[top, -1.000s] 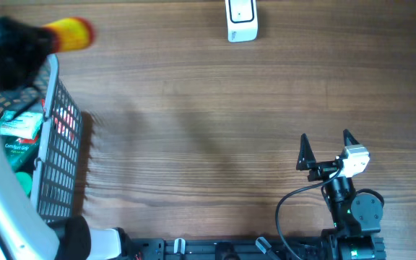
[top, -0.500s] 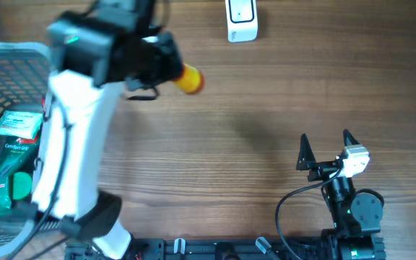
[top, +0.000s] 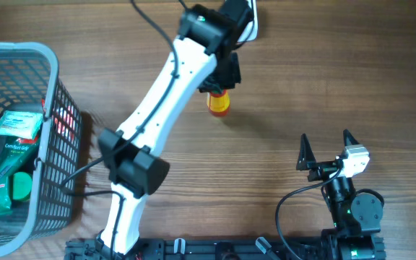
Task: Scan the item barcode
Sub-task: 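Lift the sauce bottle out and carry it toward the scanner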
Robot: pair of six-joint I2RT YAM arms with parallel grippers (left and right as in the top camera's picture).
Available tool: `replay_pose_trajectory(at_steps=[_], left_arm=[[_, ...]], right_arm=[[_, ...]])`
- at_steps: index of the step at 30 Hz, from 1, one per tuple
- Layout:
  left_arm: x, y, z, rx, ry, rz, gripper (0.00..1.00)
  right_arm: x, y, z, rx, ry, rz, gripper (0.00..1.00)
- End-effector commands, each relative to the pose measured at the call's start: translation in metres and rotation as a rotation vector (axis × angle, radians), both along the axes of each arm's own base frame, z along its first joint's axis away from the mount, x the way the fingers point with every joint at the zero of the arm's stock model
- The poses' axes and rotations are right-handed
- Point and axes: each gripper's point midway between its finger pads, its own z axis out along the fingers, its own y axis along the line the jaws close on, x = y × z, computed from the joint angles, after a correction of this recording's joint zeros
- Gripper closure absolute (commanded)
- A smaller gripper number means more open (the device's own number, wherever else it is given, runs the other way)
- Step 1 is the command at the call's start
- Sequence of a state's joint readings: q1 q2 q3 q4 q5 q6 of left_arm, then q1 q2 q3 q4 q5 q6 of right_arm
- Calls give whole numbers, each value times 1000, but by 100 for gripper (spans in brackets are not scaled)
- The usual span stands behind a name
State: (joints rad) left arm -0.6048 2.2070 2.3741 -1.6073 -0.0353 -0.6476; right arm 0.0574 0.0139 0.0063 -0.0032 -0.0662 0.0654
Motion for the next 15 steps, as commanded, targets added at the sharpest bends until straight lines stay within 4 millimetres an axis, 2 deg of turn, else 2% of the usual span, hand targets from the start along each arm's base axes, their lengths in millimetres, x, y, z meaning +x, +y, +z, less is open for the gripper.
replay_pose_trajectory(at_steps=[1, 3, 6, 9, 11, 15], left_arm=[[2, -5, -18, 33, 13, 139, 69], [2, -7, -23, 25, 24, 224, 70], [4, -10, -23, -14, 20, 460, 69], [10, -21, -22, -52, -7, 497, 69], [13, -30, -22, -72, -31, 487, 63], [11, -36, -26, -54, -66, 542, 62]], right_arm=[[0, -1, 0, -11, -4, -6, 0], [0, -1, 0, -11, -4, -6, 0], [0, -1, 0, -11, -4, -6, 0], [0, -1, 0, -11, -4, -6, 0], [0, -1, 0, -11, -4, -6, 0], [0, -1, 0, -11, -4, -6, 0]])
